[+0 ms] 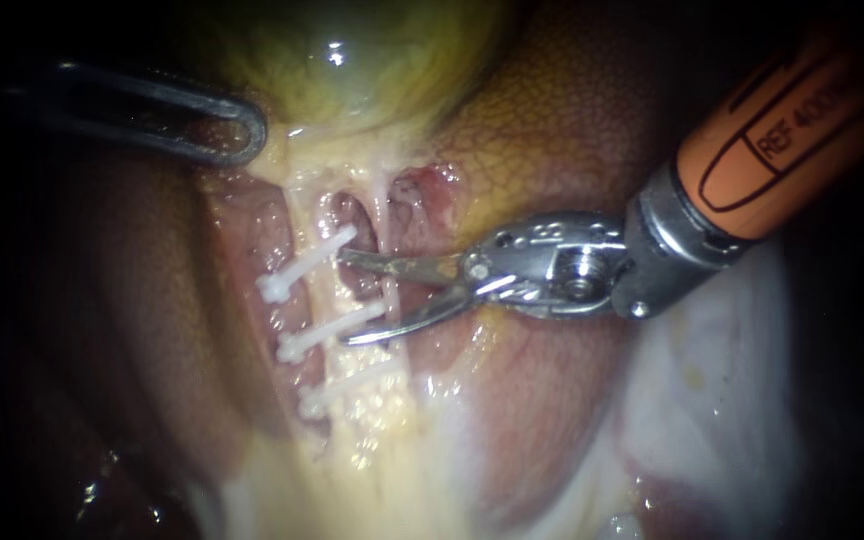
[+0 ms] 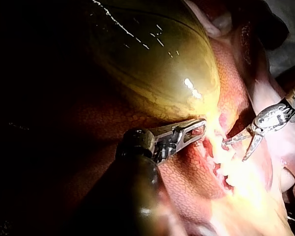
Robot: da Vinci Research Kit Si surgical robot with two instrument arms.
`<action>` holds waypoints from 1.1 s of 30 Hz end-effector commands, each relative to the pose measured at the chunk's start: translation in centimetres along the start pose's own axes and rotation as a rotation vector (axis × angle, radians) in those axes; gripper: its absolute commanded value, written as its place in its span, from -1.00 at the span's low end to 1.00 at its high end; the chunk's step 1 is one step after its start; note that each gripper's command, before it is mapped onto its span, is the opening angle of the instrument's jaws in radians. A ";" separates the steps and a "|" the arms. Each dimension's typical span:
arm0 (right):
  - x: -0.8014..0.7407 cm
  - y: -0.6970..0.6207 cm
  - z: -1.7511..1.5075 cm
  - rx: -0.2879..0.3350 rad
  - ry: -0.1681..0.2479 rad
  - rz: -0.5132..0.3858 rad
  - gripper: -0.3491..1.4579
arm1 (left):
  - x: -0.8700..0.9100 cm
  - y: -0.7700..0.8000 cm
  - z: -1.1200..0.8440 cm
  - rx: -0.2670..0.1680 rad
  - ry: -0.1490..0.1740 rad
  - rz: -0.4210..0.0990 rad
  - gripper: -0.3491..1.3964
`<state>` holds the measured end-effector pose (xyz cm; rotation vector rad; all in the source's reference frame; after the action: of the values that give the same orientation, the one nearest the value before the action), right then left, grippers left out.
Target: Go to the cutting position left tube
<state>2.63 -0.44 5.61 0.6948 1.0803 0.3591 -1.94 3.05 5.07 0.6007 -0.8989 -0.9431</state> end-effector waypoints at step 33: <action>-0.03 0.39 0.38 0.327 0.056 -0.101 0.76 | 0.01 0.00 0.00 -0.001 0.000 0.001 -1.00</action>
<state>3.00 -0.32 5.99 0.9307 1.2377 0.1092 -1.94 3.04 5.07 0.5996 -0.8989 -0.9426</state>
